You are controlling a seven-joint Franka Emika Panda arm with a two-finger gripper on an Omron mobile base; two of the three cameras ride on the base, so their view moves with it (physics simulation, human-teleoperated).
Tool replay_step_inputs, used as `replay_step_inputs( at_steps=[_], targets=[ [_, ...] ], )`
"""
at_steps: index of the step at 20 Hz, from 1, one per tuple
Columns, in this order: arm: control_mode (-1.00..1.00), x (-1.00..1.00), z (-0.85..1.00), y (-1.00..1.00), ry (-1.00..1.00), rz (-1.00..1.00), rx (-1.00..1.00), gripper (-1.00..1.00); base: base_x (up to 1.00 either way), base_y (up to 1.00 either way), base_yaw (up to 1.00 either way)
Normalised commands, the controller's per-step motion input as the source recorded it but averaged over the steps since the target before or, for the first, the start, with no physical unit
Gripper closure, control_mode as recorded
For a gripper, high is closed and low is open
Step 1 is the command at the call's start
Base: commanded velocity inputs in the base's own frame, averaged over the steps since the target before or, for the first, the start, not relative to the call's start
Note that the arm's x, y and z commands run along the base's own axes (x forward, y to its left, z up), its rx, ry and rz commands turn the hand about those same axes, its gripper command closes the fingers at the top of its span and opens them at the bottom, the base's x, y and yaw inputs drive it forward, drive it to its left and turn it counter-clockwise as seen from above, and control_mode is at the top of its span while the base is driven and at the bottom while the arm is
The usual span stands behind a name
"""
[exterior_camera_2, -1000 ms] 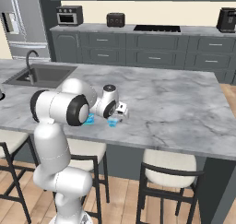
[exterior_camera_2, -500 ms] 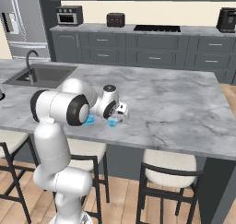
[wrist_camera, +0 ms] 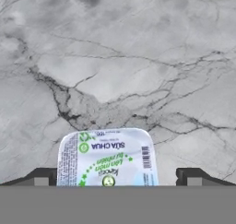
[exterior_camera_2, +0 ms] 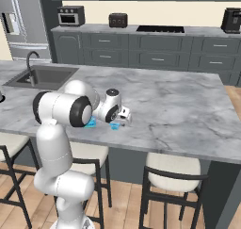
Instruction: Stack the yogurt containers by placing the smaller containers on top of the larger containers.
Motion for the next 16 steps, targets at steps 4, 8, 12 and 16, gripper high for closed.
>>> replay_step_inputs(
  at_steps=[4, 8, 12, 16],
  targets=[
    [-1.00, 0.00, -0.13, 0.00, 0.00, 0.00, 0.02, -1.00, 0.00, 0.00, 0.00],
    [-1.00, 0.00, -0.09, 0.00, 0.00, 0.00, 0.00, -1.00, 0.00, 0.00, 0.00],
    [-1.00, 0.00, -0.03, 0.00, 0.00, 0.00, 0.00, 1.00, 0.00, 0.00, 0.00],
    [-1.00, 0.00, 0.03, 0.00, 0.00, 0.00, 0.00, 1.00, 0.00, 0.00, 0.00]
  ],
)
